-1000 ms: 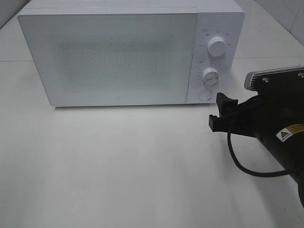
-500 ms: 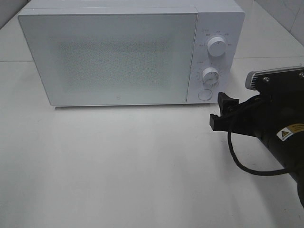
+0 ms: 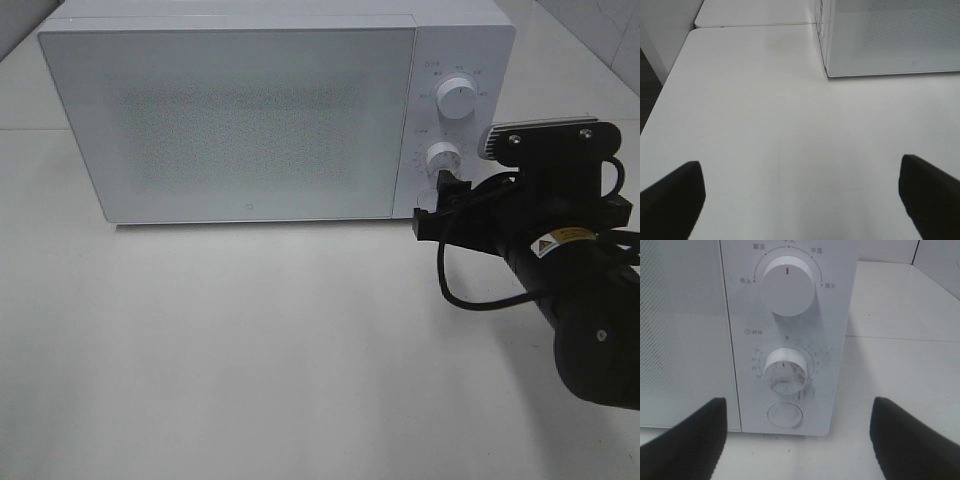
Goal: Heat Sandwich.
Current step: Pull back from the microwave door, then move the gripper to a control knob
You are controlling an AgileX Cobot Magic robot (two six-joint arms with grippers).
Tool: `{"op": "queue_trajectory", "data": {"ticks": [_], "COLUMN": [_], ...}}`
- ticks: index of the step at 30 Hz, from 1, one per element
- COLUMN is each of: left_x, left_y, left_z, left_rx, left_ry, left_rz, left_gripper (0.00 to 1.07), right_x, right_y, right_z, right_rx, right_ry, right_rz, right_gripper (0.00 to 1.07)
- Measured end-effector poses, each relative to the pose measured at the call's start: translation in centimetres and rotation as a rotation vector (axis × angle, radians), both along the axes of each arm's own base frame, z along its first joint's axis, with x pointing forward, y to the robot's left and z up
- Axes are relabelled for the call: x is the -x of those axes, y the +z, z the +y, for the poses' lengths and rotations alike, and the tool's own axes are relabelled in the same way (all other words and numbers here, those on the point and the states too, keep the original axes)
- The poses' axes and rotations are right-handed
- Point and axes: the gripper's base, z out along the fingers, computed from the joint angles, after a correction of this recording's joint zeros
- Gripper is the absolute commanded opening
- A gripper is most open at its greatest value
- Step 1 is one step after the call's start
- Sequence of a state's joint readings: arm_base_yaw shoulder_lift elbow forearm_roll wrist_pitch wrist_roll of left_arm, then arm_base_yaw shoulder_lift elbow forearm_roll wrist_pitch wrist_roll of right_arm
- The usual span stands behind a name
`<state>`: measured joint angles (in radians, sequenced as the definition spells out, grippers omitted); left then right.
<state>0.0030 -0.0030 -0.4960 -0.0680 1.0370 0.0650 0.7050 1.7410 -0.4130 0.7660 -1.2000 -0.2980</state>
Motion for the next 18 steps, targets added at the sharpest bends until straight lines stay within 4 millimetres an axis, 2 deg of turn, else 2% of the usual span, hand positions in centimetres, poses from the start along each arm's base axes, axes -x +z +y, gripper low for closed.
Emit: {"op": "queue_trajectory", "data": {"ticks": [6, 18], "left_x": [0.0, 0.0], "left_y": [0.0, 0.0], "left_z": [0.0, 0.0], "left_rx": [0.0, 0.0], "left_ry": [0.0, 0.0], "left_rz": [0.0, 0.0], "left_gripper": [1.0, 1.0], "right_x": [-1.5, -4.9], "right_y": [-0.3, -1.5], "right_z": [0.8, 0.9], "right_rx": [-0.01, -0.034], "right_ry": [-0.008, -0.019], "right_rz": [0.0, 0.033], "right_gripper": [0.76, 0.76]}}
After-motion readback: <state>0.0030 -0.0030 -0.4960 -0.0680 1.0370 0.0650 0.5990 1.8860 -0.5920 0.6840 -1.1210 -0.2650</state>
